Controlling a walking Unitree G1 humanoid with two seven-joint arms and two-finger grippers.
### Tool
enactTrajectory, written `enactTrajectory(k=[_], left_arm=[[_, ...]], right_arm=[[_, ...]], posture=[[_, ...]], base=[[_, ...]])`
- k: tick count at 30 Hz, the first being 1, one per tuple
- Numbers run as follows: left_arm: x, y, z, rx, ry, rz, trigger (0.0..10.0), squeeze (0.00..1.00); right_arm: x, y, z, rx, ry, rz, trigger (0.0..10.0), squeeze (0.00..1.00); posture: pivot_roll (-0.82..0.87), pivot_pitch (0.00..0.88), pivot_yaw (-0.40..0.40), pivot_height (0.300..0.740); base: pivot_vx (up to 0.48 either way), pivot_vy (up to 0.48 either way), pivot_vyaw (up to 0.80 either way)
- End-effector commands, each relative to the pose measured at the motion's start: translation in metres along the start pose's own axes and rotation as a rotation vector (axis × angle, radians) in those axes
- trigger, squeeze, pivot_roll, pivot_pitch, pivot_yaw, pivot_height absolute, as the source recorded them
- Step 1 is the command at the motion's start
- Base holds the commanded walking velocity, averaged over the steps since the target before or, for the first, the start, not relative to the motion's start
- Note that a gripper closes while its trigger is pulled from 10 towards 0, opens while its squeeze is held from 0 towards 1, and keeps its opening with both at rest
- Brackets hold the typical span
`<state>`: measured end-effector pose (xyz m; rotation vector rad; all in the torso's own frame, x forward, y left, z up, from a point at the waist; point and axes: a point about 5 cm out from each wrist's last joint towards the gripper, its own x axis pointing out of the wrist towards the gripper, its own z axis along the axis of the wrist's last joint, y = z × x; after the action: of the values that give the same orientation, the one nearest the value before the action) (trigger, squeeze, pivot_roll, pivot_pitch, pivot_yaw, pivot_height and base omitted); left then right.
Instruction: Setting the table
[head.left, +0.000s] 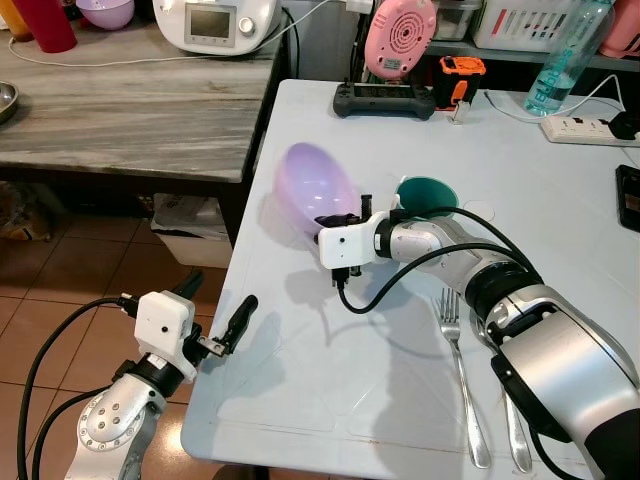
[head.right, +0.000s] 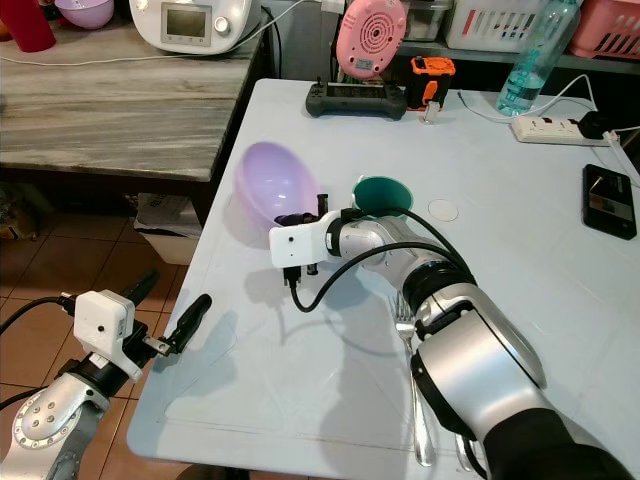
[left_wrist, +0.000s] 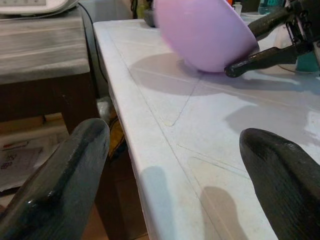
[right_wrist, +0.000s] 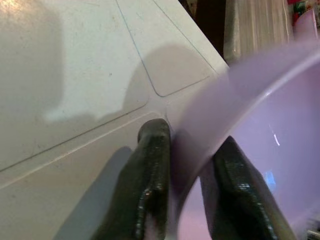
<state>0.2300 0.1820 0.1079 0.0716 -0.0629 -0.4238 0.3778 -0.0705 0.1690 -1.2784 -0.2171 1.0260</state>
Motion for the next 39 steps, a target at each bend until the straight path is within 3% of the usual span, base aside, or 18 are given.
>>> enactTrajectory(k=[1, 15, 21, 22, 28, 29, 30, 31, 32, 33, 39], left_arm=[[0.000, -0.001, 0.000, 0.005, 0.004, 0.001, 10.0, 0.00], [0.002, 0.000, 0.000, 0.013, 0.003, 0.020, 10.0, 0.00], [0.009, 0.006, 0.005, 0.029, -0.020, 0.079, 10.0, 0.00], [0.013, 0.010, 0.007, 0.039, -0.027, 0.118, 10.0, 0.00], [0.023, 0.023, 0.010, 0.089, -0.031, 0.237, 10.0, 0.00], [0.025, 0.026, 0.010, 0.103, -0.030, 0.264, 10.0, 0.00], [0.026, 0.028, 0.010, 0.111, -0.028, 0.287, 10.0, 0.00], [0.029, 0.033, 0.011, 0.123, -0.031, 0.324, 10.0, 0.00], [0.030, 0.034, 0.012, 0.128, -0.034, 0.335, 10.0, 0.00], [0.032, 0.037, 0.012, 0.133, -0.032, 0.361, 10.0, 0.00], [0.042, 0.046, 0.015, 0.138, -0.045, 0.426, 10.0, 0.00]], right_arm=[[-0.002, -0.009, 0.001, -0.033, -0.001, -0.010, 0.0, 0.00], [-0.002, -0.019, 0.010, -0.091, -0.056, -0.053, 0.0, 0.00], [-0.003, -0.039, 0.042, -0.123, -0.280, -0.124, 0.0, 0.00], [-0.005, -0.044, 0.054, -0.111, -0.366, -0.157, 0.0, 0.00], [-0.009, -0.043, 0.081, -0.052, -0.574, -0.258, 0.0, 0.00], [-0.009, -0.040, 0.083, -0.046, -0.589, -0.272, 2.5, 0.00], [-0.010, -0.037, 0.084, -0.034, -0.600, -0.286, 2.5, 0.00], [-0.012, -0.029, 0.087, -0.006, -0.620, -0.322, 8.9, 0.00], [-0.013, -0.026, 0.087, -0.001, -0.624, -0.332, 8.9, 0.00], [-0.015, -0.023, 0.087, 0.027, -0.621, -0.352, 10.0, 0.00], [-0.028, -0.007, 0.079, 0.218, -0.566, -0.481, 10.0, 0.00]], posture=[[0.02, 0.154, -0.013, 0.740], [0.01, 0.147, -0.009, 0.740], [0.00, 0.138, -0.007, 0.740], [-0.01, 0.132, -0.006, 0.740], [-0.03, 0.114, 0.001, 0.740], [-0.03, 0.114, 0.001, 0.740], [-0.03, 0.114, 0.001, 0.740], [-0.04, 0.104, 0.008, 0.740], [-0.04, 0.104, 0.008, 0.740], [-0.06, 0.101, 0.013, 0.740], [-0.08, 0.094, 0.022, 0.740]], base=[[0.000, 0.000, 0.00], [0.000, 0.000, 0.00], [0.000, 0.000, 0.00], [0.000, 0.000, 0.00], [0.000, 0.000, 0.00], [0.000, 0.000, 0.00], [0.000, 0.000, 0.00], [0.000, 0.000, 0.00], [0.000, 0.000, 0.00], [0.000, 0.000, 0.00], [0.000, 0.000, 0.00]])
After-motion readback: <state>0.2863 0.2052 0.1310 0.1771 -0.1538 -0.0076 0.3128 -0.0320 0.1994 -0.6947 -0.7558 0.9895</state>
